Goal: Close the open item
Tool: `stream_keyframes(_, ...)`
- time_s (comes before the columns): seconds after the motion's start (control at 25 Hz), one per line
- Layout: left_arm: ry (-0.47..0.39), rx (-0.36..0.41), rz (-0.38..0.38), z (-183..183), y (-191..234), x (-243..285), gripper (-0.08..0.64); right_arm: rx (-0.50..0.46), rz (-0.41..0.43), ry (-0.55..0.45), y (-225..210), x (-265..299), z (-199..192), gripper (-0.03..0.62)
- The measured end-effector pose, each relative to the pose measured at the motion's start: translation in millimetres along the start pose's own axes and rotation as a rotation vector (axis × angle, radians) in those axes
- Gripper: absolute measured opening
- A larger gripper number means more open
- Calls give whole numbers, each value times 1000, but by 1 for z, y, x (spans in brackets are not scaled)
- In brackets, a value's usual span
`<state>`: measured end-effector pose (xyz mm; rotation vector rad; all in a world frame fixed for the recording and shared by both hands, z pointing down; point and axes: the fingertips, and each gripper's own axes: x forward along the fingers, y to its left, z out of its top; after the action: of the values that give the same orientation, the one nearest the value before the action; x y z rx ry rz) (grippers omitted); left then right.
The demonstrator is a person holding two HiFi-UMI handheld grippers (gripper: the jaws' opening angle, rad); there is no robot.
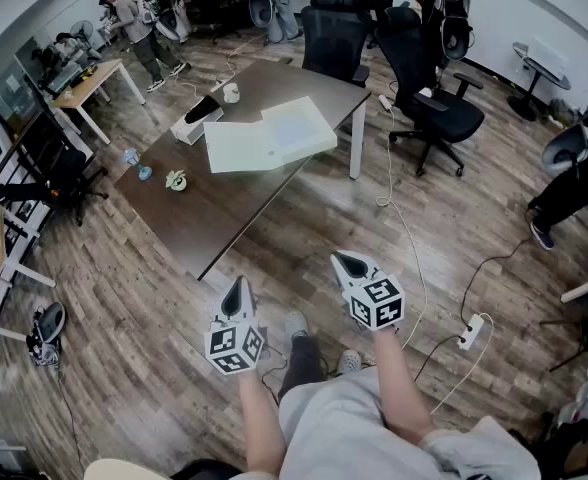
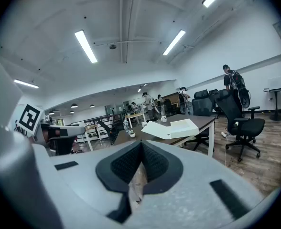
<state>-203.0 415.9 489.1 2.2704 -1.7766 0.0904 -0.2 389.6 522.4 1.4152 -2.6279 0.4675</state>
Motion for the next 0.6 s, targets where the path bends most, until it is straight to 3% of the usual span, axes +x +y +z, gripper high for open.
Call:
stream_keyframes(0.28,-1,-8,21,1,0,6,5,-1,-20,-2,-13,0,1,5)
stream_keyframes(0.48,3,-25,-31,-1,-9,16,6,85,-80,-59,-36,-3,6,5)
stream_keyframes(0.6,-2,-13,-24,2,-6,27,7,103,-95,-61,-49,1,7,6)
